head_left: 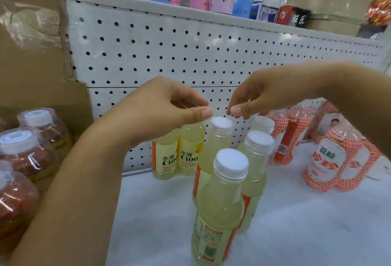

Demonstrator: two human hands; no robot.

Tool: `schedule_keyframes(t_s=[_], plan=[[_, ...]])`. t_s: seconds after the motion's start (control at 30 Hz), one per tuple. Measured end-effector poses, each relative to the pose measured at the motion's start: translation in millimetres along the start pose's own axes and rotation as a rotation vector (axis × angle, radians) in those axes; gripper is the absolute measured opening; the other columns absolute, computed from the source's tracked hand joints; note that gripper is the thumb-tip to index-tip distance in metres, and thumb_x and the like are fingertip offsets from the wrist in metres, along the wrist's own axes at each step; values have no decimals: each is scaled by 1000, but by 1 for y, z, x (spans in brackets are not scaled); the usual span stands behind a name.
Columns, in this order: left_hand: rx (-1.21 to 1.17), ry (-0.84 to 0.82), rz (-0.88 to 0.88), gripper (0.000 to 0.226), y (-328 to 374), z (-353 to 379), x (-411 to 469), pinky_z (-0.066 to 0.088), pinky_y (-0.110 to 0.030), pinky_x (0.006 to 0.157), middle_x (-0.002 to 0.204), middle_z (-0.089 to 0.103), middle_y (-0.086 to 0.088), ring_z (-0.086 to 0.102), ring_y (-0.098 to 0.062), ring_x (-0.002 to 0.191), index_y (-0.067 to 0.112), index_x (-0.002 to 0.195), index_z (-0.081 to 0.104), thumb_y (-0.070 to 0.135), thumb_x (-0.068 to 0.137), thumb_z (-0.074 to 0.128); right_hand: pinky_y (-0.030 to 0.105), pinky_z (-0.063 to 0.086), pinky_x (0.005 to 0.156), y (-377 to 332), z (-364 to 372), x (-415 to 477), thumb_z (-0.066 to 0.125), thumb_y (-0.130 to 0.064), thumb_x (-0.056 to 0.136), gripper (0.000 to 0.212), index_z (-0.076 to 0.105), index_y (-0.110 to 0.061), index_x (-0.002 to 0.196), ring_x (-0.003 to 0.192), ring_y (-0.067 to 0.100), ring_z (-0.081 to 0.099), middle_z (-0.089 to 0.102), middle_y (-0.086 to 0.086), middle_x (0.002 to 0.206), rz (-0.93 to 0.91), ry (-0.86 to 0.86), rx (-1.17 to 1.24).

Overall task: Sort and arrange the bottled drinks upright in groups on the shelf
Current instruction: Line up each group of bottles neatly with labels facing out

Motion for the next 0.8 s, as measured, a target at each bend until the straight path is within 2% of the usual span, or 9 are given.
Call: schedule_keyframes(t_s=[0.07,0.17,0.23,0.37,0.43,0.5,0.63,0.73,0.8], plan=[[9,-50,4,37,4,14,4,55,-26,86,98,75,21,69,7,90,41,109,74,56,75,76,34,54,92,4,4,-9,51,-82,70,57,69,-47,111,92,4,73,72,-28,100,31,-33,-60],[28,-110,9,42,4,33,7,53,-21,83,101,74,20,67,10,90,43,114,70,58,75,75,28,51,81,10,10,-17,52,-75,80,48,68,-42,111,82,8,76,75,-15,102,136,-84,-21],[20,-117,10,38,3,42,9,55,-22,81,99,74,18,68,8,87,43,114,70,54,79,75,30,49,80,14,14,-20,57,-66,87,41,66,-37,114,76,12,78,78,-7,94,162,-124,29],[7,-39,4,21,4,47,10,59,-34,83,97,72,13,69,-3,83,37,108,71,42,87,73,27,46,75,16,16,-19,63,-47,95,25,66,-33,115,73,11,77,78,-10,80,100,-56,25],[10,-18,-20,18,4,44,9,58,-35,79,98,73,10,69,-9,83,35,107,71,40,89,72,26,47,76,14,17,-16,65,-46,94,25,68,-31,114,72,12,77,78,-10,79,68,-33,51],[18,0,-47,17,3,35,7,52,-28,70,98,73,9,69,-11,81,34,108,71,38,92,70,26,48,77,11,17,-10,67,-47,93,28,69,-28,114,72,12,77,79,-7,81,57,-13,75],[-27,60,-92,17,-3,11,3,52,-25,64,98,75,6,73,-18,81,32,108,71,36,92,70,27,40,78,2,15,7,67,-54,90,30,69,-33,111,71,10,77,79,-6,80,42,11,65],[-27,86,-115,16,-10,-1,2,61,-39,79,94,76,5,74,-24,87,32,105,73,35,90,73,28,40,86,-11,16,20,66,-56,90,30,68,-34,112,73,8,77,79,-6,81,11,0,69],[-12,106,-133,15,-15,-5,2,60,-47,86,90,76,6,74,-27,88,31,103,73,33,89,75,25,40,82,-20,18,30,65,-54,92,30,68,-33,112,72,9,77,79,-3,82,-12,11,90]])
Point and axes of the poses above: each hand's wrist, its own x-axis towards the middle knuckle, its own z-axis out of the palm, y = z × x, the point moved 1 cm from there along x, towards the middle knuckle
